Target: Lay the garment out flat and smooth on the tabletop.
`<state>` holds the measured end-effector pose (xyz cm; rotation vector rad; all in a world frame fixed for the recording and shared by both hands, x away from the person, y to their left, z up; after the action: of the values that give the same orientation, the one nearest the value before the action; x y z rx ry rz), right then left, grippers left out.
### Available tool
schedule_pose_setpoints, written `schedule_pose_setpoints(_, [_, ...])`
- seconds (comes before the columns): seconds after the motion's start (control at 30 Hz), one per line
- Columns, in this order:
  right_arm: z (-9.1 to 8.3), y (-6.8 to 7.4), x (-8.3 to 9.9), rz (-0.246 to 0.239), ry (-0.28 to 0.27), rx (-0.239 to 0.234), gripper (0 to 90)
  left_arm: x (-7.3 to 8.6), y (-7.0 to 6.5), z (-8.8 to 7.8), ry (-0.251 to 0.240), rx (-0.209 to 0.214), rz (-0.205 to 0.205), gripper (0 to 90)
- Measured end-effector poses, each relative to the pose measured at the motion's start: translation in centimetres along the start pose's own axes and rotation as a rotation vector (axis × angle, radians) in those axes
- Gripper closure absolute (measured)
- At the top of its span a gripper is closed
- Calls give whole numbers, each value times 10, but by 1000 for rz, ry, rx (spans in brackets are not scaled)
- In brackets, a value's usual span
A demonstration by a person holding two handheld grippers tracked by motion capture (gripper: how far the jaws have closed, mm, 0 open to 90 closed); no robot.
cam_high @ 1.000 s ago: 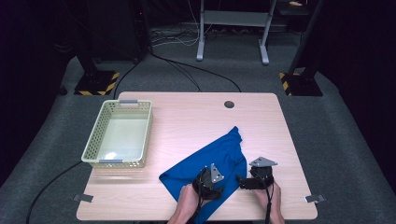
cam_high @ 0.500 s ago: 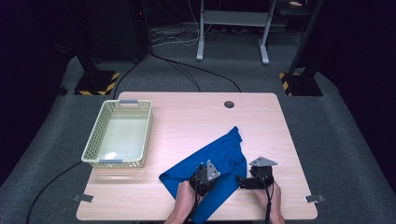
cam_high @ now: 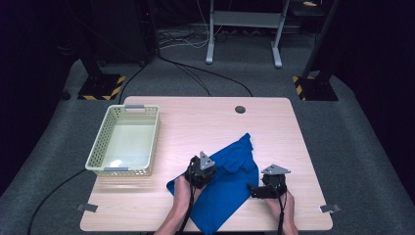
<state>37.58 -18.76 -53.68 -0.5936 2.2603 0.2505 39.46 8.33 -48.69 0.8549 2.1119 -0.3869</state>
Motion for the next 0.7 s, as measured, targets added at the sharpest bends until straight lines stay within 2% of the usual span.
schedule_pose_setpoints(0.17, [0, 0, 0, 0, 0, 1, 58, -14, 22, -6, -13, -34, -24, 856])
schedule_pose_setpoints(0.27, [0, 0, 0, 1, 0, 1, 58, -21, 37, -5, -4, -51, -40, 856])
schedule_pose_setpoints(0.4, [0, 0, 0, 2, 0, 1, 58, -28, 54, -1, 22, -80, -50, 856])
schedule_pose_setpoints(0.7, [0, 0, 0, 2, 0, 1, 57, -35, 95, 12, 71, -136, -115, 855])
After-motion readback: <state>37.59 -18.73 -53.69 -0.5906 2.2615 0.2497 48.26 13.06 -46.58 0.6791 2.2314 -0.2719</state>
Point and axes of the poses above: each handheld gripper's, and its own axes: z roughly forward along the jaws, x roughly out of its underside, y roughly to its left, the point moved 1 cm from there along z, roughly forward along the jaws, and after that the axes turned 1 degree about x, right-handed, at the moved point
